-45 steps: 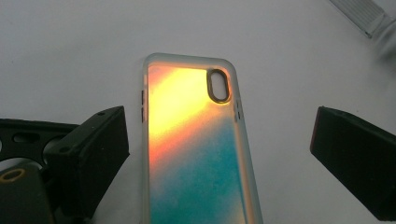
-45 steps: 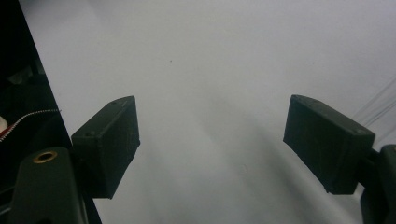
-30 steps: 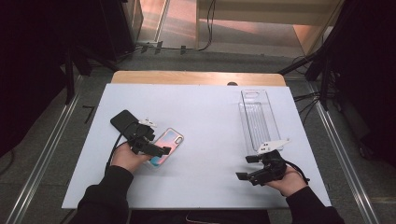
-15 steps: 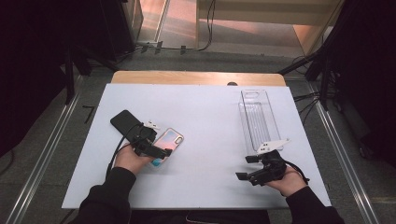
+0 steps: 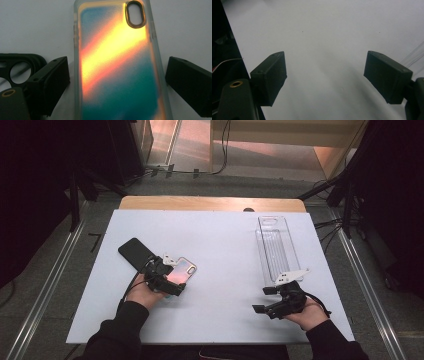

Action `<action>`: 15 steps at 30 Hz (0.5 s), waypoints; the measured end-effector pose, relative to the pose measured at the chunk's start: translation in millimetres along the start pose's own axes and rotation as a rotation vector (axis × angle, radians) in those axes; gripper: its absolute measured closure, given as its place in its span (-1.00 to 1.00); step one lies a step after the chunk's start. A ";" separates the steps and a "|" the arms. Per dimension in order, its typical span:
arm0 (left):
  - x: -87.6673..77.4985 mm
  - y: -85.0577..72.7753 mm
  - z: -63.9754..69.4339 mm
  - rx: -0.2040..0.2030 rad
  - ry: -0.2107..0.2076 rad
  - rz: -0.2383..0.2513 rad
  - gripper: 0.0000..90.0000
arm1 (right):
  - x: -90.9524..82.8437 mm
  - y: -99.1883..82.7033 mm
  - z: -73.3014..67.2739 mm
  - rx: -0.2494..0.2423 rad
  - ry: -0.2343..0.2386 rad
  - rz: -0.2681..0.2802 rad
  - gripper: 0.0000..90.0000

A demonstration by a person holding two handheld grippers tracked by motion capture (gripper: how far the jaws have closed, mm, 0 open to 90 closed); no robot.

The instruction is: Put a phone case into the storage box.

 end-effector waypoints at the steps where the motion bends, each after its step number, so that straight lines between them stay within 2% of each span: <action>1: -0.4 0.0 -0.1 -0.001 0.004 0.000 -0.85 | 0.0 0.0 0.1 0.000 0.000 0.002 -0.64; 6: -3.4 0.0 0.8 -0.003 0.004 0.007 -0.64 | -0.1 0.3 0.4 0.002 -0.003 0.007 -0.64; 15: -3.9 -0.1 -0.5 -0.017 -0.005 0.015 -0.62 | -0.7 1.1 0.3 0.000 -0.004 0.018 -0.64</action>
Point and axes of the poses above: each handheld gripper's, and its own axes: x roughly forward along the jaws, y roughly out of its top, z roughly to its right, the point moved 4 cm from there along x, roughly forward along the jaws, and after that the axes turned 3 degrees about z, right-handed, at the moved point
